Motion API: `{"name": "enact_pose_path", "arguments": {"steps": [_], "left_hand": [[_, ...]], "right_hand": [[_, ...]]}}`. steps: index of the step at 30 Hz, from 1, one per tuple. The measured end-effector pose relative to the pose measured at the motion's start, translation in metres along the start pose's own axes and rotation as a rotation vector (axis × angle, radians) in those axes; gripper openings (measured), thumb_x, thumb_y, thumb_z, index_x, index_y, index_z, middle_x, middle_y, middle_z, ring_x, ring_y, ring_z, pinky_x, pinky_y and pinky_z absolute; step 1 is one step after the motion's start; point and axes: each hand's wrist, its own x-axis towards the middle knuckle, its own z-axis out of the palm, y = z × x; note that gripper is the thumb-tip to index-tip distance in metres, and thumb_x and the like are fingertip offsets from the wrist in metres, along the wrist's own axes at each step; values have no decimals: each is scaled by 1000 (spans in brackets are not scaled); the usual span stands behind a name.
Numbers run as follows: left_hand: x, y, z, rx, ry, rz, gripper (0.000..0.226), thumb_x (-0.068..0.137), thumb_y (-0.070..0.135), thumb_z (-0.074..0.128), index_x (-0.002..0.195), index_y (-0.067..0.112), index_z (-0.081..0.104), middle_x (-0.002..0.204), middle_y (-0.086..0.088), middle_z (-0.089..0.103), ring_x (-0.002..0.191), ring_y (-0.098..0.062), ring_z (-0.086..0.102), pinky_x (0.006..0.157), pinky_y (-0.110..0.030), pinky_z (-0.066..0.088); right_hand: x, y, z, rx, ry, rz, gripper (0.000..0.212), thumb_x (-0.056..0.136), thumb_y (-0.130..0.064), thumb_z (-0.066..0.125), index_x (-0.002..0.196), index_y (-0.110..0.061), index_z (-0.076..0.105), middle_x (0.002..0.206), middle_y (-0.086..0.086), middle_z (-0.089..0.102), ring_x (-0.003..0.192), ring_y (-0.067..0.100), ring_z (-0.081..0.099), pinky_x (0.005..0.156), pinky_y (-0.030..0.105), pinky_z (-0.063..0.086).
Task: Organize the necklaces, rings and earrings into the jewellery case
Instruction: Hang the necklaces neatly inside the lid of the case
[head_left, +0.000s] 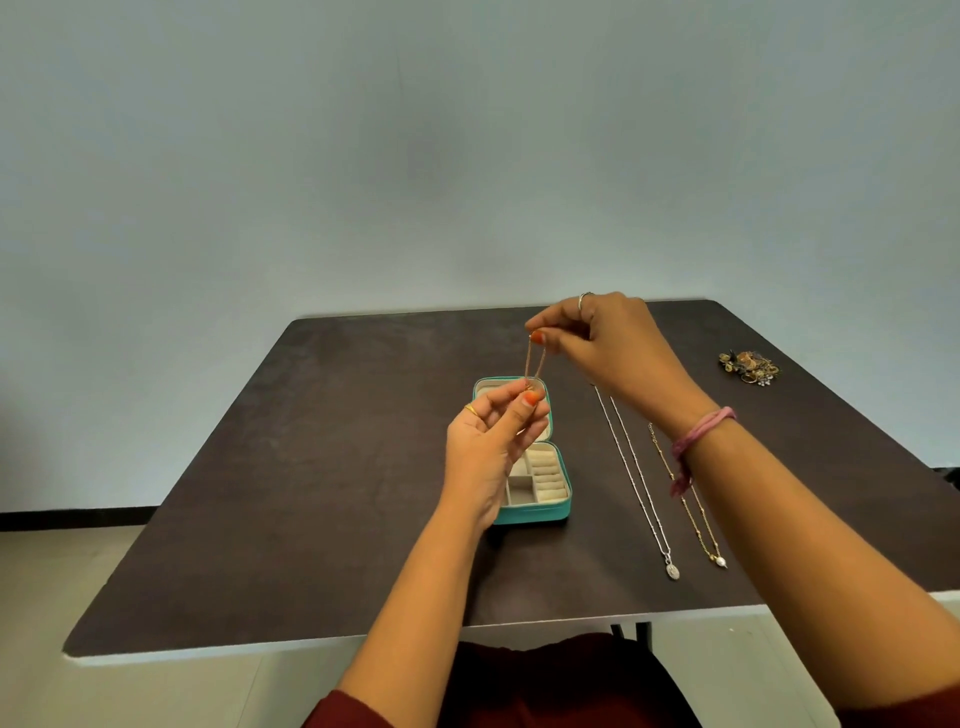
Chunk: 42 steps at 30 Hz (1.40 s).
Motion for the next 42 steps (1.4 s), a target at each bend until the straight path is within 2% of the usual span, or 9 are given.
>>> {"name": "enact_pose_path", "arguments": {"steps": [6, 18, 23, 26, 30, 33, 36, 39, 42], "left_hand": [[7, 1, -5, 11, -19, -8, 26, 84, -5, 63, 105, 8, 60, 92, -13, 74, 79, -18, 72, 77, -29, 59], [31, 0, -35, 433, -49, 75, 27, 84, 0, 67, 108, 13, 61, 103, -5, 73, 93, -13, 70, 75, -25, 58], [53, -18, -70, 762, 248, 113, 25, 89, 10, 62, 113, 19, 61, 110, 4, 67, 90, 3, 62, 77, -16, 51], [55, -32, -84, 892, 406, 129, 27, 93, 24, 56, 119, 17, 59, 111, 1, 64, 89, 2, 56, 74, -12, 42], [61, -41, -81, 986, 377, 123, 44, 92, 39, 55, 126, 11, 54, 89, 12, 64, 95, -12, 61, 87, -33, 51], [64, -46, -83, 1114, 379, 108, 34, 89, 42, 55, 111, 17, 59, 96, 7, 69, 104, -19, 58, 90, -36, 48], [64, -47, -82, 1117, 376, 101, 18, 86, 42, 56, 96, 27, 57, 96, 7, 70, 103, -18, 59, 88, -38, 49], [63, -43, -82, 1063, 381, 100, 38, 86, 40, 59, 116, 19, 61, 84, 15, 68, 95, -12, 62, 86, -38, 52], [60, -40, -83, 959, 367, 110, 37, 85, 36, 63, 118, 19, 62, 82, 13, 68, 82, -3, 64, 81, -31, 53]], "right_hand": [[10, 1, 1, -48, -35, -29, 17, 89, -15, 64, 104, -15, 72, 98, -2, 73, 80, -1, 59, 67, -7, 35], [23, 15, 19, -76, -90, -85, 18, 92, -12, 60, 106, -13, 71, 100, 1, 73, 84, 0, 60, 74, 0, 39], [27, 23, 31, -125, -94, -120, 19, 92, -11, 58, 106, -13, 71, 99, 0, 72, 83, -2, 56, 70, -5, 34], [27, 31, 42, -133, -92, -104, 19, 92, -10, 58, 106, -14, 71, 98, 0, 70, 83, 2, 58, 71, 1, 34], [30, 38, 54, -153, -109, -84, 19, 93, -11, 58, 105, -15, 71, 99, -1, 69, 85, 4, 62, 75, 5, 38], [29, 41, 63, -205, -129, -79, 19, 93, -16, 57, 107, -18, 71, 103, -1, 68, 94, 11, 62, 81, 20, 46], [28, 46, 70, -274, -123, -81, 19, 94, -21, 56, 106, -22, 71, 104, -3, 68, 97, 15, 59, 81, 30, 49], [26, 51, 78, -320, -129, -88, 19, 94, -25, 55, 106, -25, 70, 104, -4, 69, 97, 16, 58, 80, 36, 49], [24, 52, 86, -356, -128, -94, 20, 95, -29, 54, 106, -28, 70, 106, -6, 69, 99, 18, 58, 82, 37, 46]]}}
